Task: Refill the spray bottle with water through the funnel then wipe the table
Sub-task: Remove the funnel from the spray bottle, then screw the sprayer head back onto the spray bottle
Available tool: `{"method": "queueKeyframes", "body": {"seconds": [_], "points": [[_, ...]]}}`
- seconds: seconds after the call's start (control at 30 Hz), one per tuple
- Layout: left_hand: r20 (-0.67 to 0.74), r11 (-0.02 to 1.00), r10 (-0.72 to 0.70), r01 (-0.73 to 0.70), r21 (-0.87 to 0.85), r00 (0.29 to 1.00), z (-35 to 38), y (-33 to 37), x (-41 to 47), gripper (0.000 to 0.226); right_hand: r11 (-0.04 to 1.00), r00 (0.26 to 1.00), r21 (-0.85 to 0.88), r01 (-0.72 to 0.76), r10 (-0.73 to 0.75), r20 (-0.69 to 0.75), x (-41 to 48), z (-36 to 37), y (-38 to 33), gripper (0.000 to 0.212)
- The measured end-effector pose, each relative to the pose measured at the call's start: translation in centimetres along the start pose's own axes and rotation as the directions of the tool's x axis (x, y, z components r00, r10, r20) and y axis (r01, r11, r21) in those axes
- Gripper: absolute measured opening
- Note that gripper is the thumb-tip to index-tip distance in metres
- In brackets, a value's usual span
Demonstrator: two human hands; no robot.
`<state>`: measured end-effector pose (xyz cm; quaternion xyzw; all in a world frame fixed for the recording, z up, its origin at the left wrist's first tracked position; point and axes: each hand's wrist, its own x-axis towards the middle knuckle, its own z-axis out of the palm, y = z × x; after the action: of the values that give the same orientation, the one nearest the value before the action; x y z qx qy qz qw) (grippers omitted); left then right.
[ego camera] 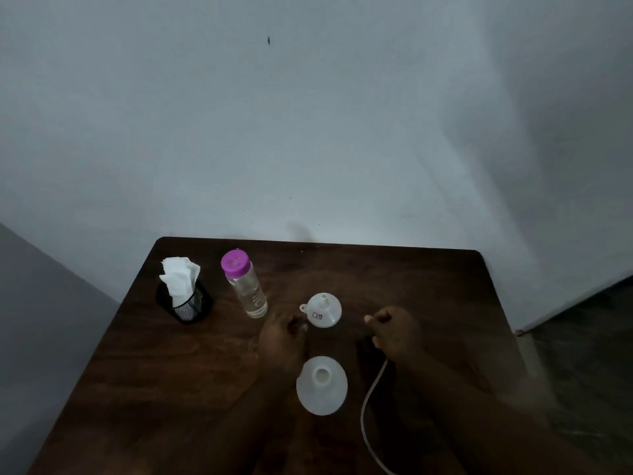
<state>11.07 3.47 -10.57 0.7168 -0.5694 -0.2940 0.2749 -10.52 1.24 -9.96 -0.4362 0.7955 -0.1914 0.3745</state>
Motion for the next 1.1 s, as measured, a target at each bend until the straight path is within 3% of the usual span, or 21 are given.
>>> {"method": "queueKeyframes", "body": {"seconds": [0.17,0.3,0.5,0.6,0.7,0.8,0.97,1.1], "points": [[0.020,1.000,-0.014,0.014,-0.011,1.000,-1.0,-0.5,-3.5,0.018,0.987,0.998,-0.157,0.044,-0.050,-0.030,-3.2,-2.0,4.1,0.018],[0.015,1.000,-0.009,0.009,-0.026,1.000,-1.2,-0.9,-5.6,0.016,0.972,0.999,-0.230,0.047,-0.039,0.036,-5.3,-1.0,6.6,0.020],[-0.003,0.999,-0.021,0.021,-0.033,1.000,-1.2,-1.1,-7.9,0.009,0.969,1.000,-0.246,-0.015,0.018,0.008,-6.1,2.6,7.8,0.057],[-0.025,0.997,-0.053,0.051,-0.053,0.998,-1.0,-1.3,-8.6,0.008,0.966,0.995,-0.240,-0.097,0.099,-0.003,-6.4,2.6,7.2,0.057],[-0.034,0.998,-0.020,0.018,-0.062,0.999,-1.3,-1.2,-9.5,0.009,0.982,0.993,-0.153,-0.106,0.112,0.026,-6.0,2.5,7.0,0.033],[-0.038,0.997,-0.031,0.028,-0.073,0.999,-1.8,-1.0,-10.0,0.010,0.983,0.988,-0.109,-0.150,0.145,-0.051,-5.3,2.4,6.9,0.031],[-0.039,0.996,0.002,-0.005,-0.092,0.999,-3.1,-0.4,-10.1,0.009,0.981,0.992,0.167,-0.103,0.114,-0.061,-6.5,-0.1,5.5,0.018],[-0.054,0.993,0.064,-0.069,-0.099,0.996,-4.3,0.8,-10.4,0.023,0.915,0.994,0.396,-0.081,0.102,-0.031,-9.7,-3.9,1.6,0.005]]}}
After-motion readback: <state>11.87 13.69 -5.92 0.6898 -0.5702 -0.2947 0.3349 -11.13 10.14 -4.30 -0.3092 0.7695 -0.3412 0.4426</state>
